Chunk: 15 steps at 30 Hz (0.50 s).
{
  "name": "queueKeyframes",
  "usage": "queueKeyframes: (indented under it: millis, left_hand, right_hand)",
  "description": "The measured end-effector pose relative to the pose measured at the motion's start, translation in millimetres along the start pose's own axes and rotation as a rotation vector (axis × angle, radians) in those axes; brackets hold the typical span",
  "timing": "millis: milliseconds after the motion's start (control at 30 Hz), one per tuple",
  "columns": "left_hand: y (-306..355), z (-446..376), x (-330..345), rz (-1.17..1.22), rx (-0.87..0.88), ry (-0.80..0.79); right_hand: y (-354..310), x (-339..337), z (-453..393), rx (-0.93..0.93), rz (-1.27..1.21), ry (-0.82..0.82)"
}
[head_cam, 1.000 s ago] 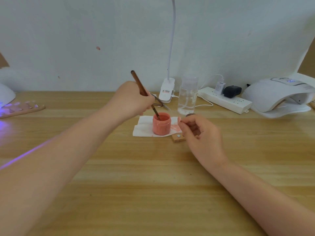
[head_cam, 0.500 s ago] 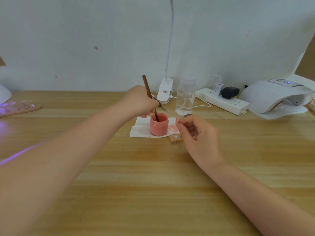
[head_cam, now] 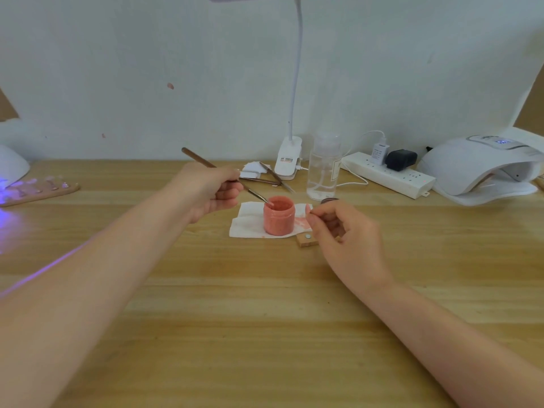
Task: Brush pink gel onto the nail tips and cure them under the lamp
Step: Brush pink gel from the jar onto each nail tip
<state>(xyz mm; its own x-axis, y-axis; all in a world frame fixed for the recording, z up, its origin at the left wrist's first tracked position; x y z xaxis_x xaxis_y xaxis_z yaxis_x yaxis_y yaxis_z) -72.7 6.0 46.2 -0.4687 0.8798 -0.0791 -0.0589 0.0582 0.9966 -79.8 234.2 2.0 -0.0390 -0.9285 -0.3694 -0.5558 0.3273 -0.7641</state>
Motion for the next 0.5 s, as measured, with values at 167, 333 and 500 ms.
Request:
queueKeyframes:
  millis: [167, 333, 500]
  left_hand:
    - [-6, 1, -3, 0.047, -0.036, -0.004]
    - [-6, -1, -10, 0.048, -0.044, 0.018]
    - [-2, -1, -11, 0.041, -0.044, 0.032]
  right_hand:
    - [0, 0, 0, 0.003, -0.01, 0.007]
    - [-1, 0, 0, 0.008, -0.012, -0.006]
    - [-2, 0, 1, 0.008, -0.021, -0.007]
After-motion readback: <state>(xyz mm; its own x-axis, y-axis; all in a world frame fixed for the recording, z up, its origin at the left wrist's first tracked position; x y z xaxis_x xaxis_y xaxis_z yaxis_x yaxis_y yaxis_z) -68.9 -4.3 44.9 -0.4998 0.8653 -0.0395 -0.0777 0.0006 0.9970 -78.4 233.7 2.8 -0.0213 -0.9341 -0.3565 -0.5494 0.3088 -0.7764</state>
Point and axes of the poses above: each hand's wrist, its own z-axis away from the middle knuckle, its own x-axis out of the palm, y = z × x, the point moved 3 cm from there along -z, towards the middle knuckle, and after that the axes turned 7 degrees about x, right-handed, at the moved point
